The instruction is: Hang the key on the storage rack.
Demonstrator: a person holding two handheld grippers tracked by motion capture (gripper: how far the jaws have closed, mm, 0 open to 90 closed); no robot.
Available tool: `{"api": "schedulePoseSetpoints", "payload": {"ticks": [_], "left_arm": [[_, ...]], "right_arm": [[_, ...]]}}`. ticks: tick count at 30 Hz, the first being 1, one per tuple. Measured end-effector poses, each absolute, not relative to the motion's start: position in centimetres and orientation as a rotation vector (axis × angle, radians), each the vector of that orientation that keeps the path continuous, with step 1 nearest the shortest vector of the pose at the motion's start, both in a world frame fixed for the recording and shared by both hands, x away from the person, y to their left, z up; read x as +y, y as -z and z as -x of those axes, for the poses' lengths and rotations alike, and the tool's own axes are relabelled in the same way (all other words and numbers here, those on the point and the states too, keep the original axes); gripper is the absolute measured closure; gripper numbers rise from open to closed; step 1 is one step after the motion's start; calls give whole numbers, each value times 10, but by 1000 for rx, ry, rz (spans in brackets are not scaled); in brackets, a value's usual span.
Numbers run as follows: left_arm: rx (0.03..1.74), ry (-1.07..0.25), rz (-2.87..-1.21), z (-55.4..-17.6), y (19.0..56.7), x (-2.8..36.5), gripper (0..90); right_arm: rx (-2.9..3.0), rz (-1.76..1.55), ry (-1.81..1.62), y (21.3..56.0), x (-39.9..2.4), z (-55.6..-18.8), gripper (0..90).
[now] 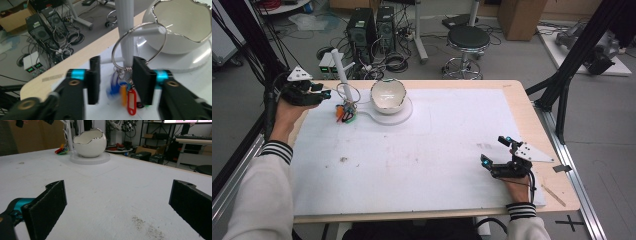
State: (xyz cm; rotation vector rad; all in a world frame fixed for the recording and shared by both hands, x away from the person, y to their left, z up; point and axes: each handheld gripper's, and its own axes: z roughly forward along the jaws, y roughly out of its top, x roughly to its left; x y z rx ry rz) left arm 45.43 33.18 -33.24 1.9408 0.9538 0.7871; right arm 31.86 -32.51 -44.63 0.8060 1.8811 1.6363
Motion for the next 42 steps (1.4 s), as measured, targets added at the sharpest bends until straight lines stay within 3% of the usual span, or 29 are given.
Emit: {"api": "schedulePoseSetpoints", "payload": {"ticks": [1,2,6,7,8,9,26,42], "left_arm": [[950,-782,-1925,-450,334,333,413],[942,-771,-1918,-446,336,335,413],[916,-744,-1864,-430,343,336,175],[907,-700,-1838,-425,346,335,104],[895,-670,-1830,-421,349,335,104],[880,-640,-1827,-417,352,333,20],[698,-632,-1680,-326,394,301,17],[711,-619,-1541,-298,449,300,17]], "right_arm": [[1887,-806,-1634,447,-325,-319,9],[1887,-806,-1634,447,-325,-319,9],[1892,-808,-1633,447,-325,-319,9],[1892,-811,-1635,447,-325,-319,9],[1892,-811,-1635,447,-325,-319,9],[1892,-810,-1636,448,-324,-319,9],[1889,-815,-1649,448,-324,-320,9],[1891,-803,-1639,448,-323,-318,9]]}}
